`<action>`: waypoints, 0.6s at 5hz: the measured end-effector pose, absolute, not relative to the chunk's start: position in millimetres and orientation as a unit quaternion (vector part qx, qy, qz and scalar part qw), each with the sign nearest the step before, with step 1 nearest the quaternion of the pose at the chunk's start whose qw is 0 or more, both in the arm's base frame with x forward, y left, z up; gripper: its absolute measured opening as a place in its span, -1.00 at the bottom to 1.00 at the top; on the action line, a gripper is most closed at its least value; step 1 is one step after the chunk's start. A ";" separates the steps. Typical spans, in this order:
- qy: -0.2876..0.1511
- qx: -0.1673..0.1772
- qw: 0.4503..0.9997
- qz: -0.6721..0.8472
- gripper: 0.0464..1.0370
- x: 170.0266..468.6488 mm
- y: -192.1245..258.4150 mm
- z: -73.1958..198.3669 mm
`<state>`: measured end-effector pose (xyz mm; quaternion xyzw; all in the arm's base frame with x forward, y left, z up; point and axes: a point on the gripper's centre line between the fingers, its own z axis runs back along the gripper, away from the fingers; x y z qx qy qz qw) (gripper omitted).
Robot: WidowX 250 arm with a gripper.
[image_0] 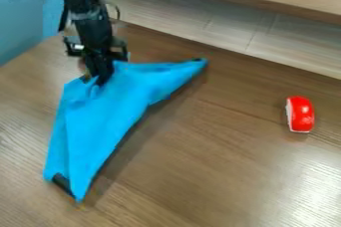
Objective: Fold the cloth from bottom right to top left
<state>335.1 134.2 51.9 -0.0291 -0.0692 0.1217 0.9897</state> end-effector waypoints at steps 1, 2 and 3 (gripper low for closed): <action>-0.056 -0.035 0.991 0.114 -0.97 339.5 139.1 30.6; -0.061 -0.047 0.990 0.118 -0.91 344.0 141.5 27.7; -0.067 -0.063 0.988 0.124 -0.57 342.9 134.5 26.9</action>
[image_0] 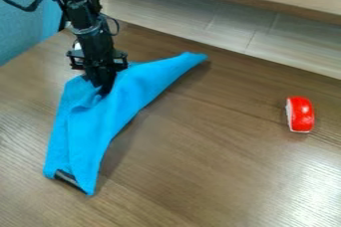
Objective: Fold the cloth from bottom right to top left
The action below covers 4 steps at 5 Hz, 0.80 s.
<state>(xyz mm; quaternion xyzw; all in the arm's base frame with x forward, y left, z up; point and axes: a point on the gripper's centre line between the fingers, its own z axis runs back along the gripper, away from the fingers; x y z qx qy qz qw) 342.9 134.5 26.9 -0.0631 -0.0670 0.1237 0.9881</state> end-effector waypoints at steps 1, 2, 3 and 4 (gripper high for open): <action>-0.104 -0.078 0.984 0.119 -0.01 341.0 119.9 54.2; -0.150 -0.080 0.979 0.112 0.60 341.3 108.3 93.1; -0.176 -0.111 0.971 0.119 0.94 339.4 100.7 111.2; -0.178 -0.131 0.967 0.130 0.93 336.6 102.1 115.4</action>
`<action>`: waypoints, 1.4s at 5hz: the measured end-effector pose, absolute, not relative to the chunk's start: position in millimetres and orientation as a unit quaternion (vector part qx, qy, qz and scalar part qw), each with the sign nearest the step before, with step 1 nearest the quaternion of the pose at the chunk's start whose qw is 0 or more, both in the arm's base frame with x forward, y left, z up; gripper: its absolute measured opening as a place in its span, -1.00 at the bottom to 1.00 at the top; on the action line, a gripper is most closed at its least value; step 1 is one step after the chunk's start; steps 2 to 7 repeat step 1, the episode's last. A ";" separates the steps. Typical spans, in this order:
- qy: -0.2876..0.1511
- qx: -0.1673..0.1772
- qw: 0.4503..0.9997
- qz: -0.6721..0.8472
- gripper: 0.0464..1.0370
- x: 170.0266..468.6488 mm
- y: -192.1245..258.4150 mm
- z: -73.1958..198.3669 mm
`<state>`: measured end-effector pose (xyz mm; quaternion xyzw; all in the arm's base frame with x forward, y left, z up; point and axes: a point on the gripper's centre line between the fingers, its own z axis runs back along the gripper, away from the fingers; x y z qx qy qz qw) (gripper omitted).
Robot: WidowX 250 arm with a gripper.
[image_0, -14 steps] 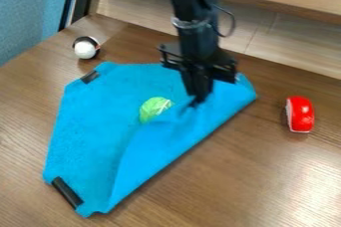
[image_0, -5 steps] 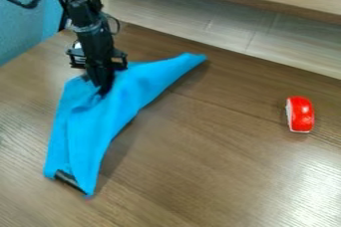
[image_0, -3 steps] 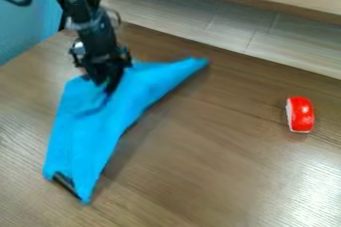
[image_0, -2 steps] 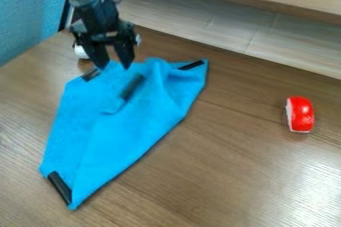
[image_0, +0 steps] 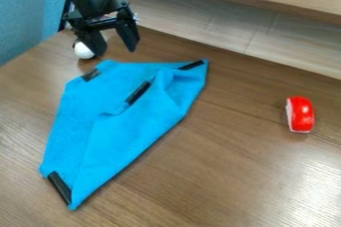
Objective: Fold the cloth from bottom right to top left
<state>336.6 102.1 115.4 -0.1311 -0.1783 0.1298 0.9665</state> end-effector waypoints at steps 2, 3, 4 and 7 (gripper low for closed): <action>-0.166 -0.124 0.972 0.109 0.92 341.0 92.0 123.1; -0.166 -0.124 0.972 0.109 0.92 341.0 92.0 123.1; -0.166 -0.124 0.972 0.109 0.92 341.0 92.0 123.1; -0.166 -0.124 0.972 0.109 0.92 341.0 92.0 123.1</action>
